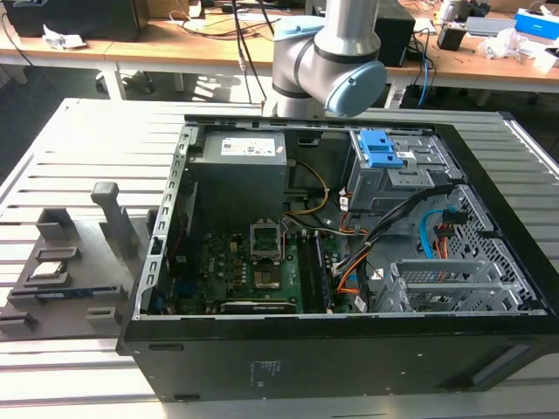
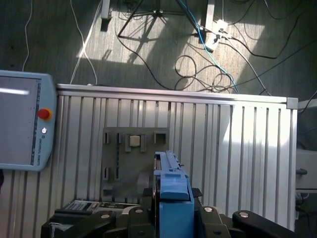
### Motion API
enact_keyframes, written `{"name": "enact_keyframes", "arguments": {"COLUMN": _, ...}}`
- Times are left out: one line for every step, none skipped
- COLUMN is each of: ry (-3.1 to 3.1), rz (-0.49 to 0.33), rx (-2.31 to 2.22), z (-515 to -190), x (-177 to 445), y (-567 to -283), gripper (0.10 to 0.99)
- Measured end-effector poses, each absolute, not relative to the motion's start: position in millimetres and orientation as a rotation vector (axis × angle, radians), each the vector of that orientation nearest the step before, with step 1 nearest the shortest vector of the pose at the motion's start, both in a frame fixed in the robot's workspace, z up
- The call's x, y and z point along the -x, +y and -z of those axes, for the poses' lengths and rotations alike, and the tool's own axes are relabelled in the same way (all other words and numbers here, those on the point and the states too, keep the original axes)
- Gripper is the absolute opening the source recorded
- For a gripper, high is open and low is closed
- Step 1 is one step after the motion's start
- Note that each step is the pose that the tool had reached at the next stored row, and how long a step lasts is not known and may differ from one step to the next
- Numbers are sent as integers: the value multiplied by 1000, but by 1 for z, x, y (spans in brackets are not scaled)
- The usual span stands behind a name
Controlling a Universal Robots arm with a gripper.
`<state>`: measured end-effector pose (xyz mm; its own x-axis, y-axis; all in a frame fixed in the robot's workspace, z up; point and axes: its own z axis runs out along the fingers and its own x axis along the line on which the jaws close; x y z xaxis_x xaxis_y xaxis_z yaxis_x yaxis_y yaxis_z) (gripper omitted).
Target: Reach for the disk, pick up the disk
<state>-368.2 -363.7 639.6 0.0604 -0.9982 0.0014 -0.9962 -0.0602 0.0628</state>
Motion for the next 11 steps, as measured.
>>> {"name": "enact_keyframes", "arguments": {"ry": -2121, "rz": 65, "rx": -2253, "z": -640, "x": 363, "y": -363, "gripper": 369}}
{"name": "enact_keyframes", "arguments": {"ry": -2121, "rz": 65, "rx": -2253, "z": -640, "x": 358, "y": -363, "gripper": 369}}
{"name": "enact_keyframes", "arguments": {"ry": -2121, "rz": 66, "rx": -2253, "z": -640, "x": 355, "y": -363, "gripper": 369}}
{"name": "enact_keyframes", "arguments": {"ry": -2121, "rz": 66, "rx": -2253, "z": -640, "x": 349, "y": -363, "gripper": 369}}
{"name": "enact_keyframes", "arguments": {"ry": -2121, "rz": 66, "rx": -2253, "z": -640, "x": 341, "y": -363, "gripper": 369}}
{"name": "enact_keyframes", "arguments": {"ry": -2120, "rz": 66, "rx": -2253, "z": -640, "x": 336, "y": -362, "gripper": 369}}
{"name": "enact_keyframes", "arguments": {"ry": -2120, "rz": 66, "rx": -2252, "z": -640, "x": 332, "y": -362, "gripper": 369}}
{"name": "enact_keyframes", "arguments": {"ry": -2121, "rz": 66, "rx": -2252, "z": -640, "x": 326, "y": -362, "gripper": 369}}
{"name": "enact_keyframes", "arguments": {"ry": -2120, "rz": 67, "rx": -2252, "z": -640, "x": 317, "y": -361, "gripper": 369}}
{"name": "enact_keyframes", "arguments": {"ry": -2120, "rz": 68, "rx": -2252, "z": -639, "x": 309, "y": -361, "gripper": 369}}
{"name": "enact_keyframes", "arguments": {"ry": -2119, "rz": 69, "rx": -2251, "z": -639, "x": 302, "y": -360, "gripper": 369}}
